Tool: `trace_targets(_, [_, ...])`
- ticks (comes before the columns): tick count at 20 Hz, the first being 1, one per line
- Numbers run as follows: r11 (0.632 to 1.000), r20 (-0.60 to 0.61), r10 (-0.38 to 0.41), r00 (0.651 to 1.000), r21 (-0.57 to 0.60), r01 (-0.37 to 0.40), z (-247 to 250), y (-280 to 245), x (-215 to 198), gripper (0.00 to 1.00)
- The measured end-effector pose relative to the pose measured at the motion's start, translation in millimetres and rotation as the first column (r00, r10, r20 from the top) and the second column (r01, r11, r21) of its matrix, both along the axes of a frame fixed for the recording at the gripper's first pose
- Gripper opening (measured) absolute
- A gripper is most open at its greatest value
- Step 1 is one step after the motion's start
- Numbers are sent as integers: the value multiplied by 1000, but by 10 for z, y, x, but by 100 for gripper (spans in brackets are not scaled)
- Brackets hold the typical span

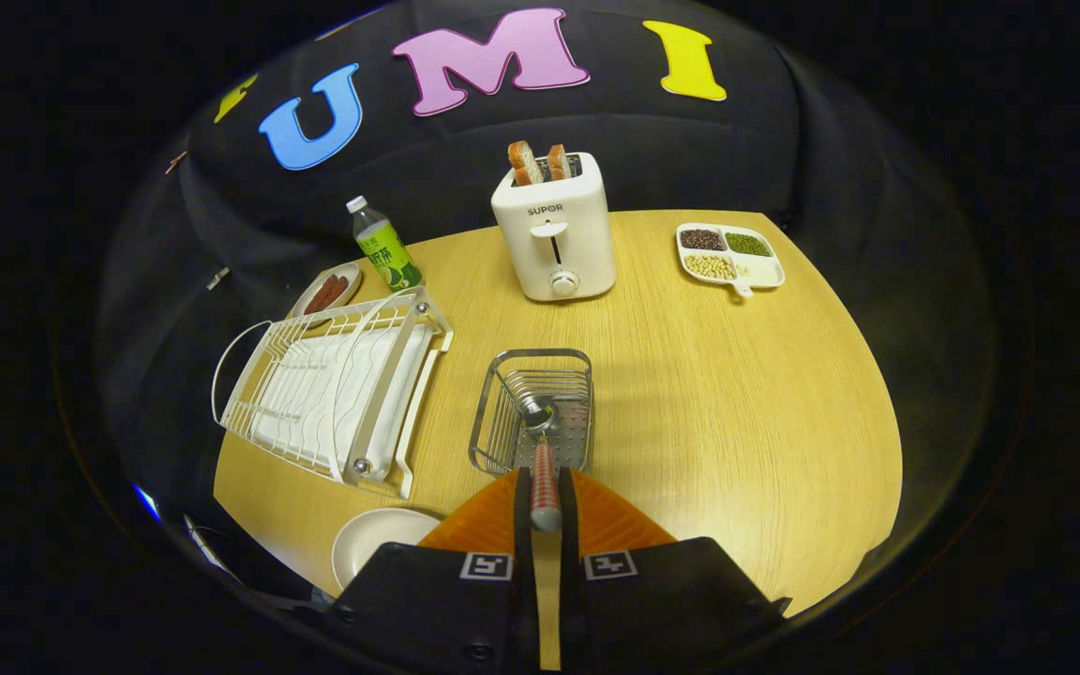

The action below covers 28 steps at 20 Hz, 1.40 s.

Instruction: Take the plate from the dish rack, then take the spoon from the basket and place it into the plate.

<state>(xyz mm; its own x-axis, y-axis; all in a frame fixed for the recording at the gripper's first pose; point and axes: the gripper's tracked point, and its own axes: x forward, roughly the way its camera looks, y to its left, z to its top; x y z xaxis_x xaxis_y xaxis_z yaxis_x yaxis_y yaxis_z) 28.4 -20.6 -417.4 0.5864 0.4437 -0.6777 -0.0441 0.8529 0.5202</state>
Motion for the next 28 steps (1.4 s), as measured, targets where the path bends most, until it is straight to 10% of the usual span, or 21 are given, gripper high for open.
trace_targets(13, [995,113,-72,991,81,63,1063,-320,-452,11])
trace_targets(28, [985,-19,115,993,134,-112,890,862,-1580,11])
